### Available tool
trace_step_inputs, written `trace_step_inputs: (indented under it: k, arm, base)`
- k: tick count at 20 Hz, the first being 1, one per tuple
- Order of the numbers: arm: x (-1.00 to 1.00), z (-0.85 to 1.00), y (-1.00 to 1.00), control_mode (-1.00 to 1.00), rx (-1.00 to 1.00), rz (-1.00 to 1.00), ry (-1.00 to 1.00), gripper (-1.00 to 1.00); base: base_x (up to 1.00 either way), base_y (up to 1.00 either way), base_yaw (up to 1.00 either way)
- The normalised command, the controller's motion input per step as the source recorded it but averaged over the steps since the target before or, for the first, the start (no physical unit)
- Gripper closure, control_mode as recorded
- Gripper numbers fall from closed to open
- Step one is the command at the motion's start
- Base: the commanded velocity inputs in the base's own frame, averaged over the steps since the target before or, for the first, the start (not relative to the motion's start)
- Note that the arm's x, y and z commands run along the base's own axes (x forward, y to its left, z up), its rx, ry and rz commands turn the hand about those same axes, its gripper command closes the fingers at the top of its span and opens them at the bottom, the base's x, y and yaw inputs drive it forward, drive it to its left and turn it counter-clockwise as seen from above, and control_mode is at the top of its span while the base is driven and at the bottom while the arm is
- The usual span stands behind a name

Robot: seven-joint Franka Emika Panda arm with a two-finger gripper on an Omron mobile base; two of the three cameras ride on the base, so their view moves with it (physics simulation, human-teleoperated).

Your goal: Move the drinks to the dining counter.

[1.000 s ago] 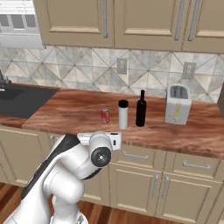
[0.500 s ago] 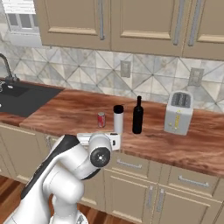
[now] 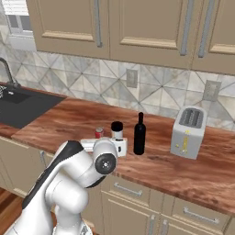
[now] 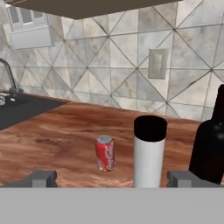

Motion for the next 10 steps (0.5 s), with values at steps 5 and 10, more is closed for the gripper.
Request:
trace_step_inputs:
  k: [5, 10]
  arm:
    - [0.0, 0.0, 0.0, 1.0, 0.0, 0.0, 0.0, -1.0]
    - [0.0, 0.0, 0.0, 1.0, 0.0, 0.0, 0.0, -1.0]
  base:
    - [0.28, -0.27, 0.08]
    - [-0.09, -0.37, 0.03]
